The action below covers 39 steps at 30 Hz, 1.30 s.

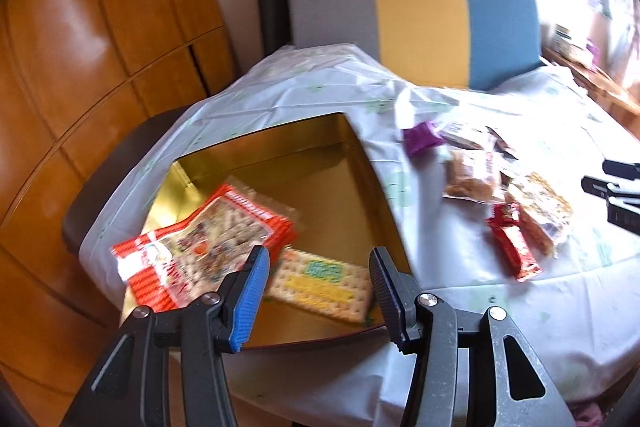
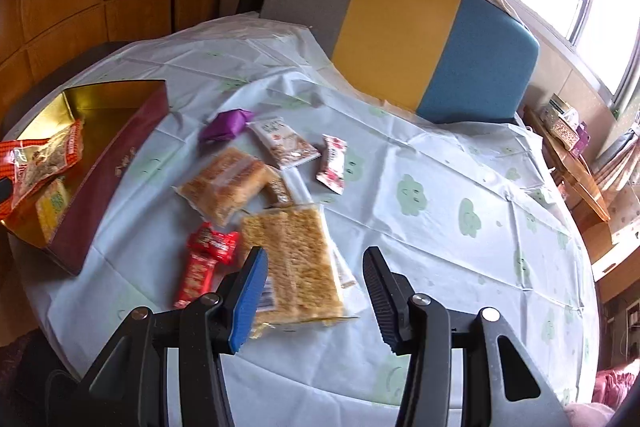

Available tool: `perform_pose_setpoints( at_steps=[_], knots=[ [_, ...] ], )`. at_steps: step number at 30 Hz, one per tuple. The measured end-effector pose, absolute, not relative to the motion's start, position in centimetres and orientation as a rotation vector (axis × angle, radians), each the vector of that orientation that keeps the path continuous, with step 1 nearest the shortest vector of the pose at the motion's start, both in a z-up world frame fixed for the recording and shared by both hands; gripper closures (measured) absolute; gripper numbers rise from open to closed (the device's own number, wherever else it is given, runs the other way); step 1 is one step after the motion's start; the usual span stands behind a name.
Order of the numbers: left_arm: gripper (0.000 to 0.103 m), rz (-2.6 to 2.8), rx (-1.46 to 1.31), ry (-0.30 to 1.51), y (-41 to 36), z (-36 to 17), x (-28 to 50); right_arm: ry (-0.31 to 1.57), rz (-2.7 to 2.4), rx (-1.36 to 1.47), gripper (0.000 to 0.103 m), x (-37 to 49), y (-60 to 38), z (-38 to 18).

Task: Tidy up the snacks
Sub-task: 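Move the left tool to the red candy bar and grasp it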

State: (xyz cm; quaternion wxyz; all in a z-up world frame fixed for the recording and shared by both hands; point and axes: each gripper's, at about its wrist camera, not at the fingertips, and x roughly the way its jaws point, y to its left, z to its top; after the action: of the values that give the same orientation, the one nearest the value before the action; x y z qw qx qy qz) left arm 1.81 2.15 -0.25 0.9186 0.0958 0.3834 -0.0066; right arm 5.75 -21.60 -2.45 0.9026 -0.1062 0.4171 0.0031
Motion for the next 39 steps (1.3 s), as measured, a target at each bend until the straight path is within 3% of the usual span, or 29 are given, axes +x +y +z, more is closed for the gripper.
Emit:
perform_pose_setpoints(
  at_steps=[11, 20, 39],
  knots=[
    [0.05, -0.255, 0.311, 0.816, -7.7, -1.3, 3.5, 0.903, -0.141, -0.022, 0.052, 7.0, -31.5, -3.5],
    [0.05, -0.363, 0.338, 0.906, -13.2, -4.1, 5.1, 0.956, -0.061, 0.165, 0.052, 7.9, -32.7, -4.1],
    [0.05, -0.383, 0.136, 1.076, -11.0, -6.6, 8.0, 0.989, 0.015, 0.185, 0.047, 8.5, -31.6, -4.5]
  ],
)
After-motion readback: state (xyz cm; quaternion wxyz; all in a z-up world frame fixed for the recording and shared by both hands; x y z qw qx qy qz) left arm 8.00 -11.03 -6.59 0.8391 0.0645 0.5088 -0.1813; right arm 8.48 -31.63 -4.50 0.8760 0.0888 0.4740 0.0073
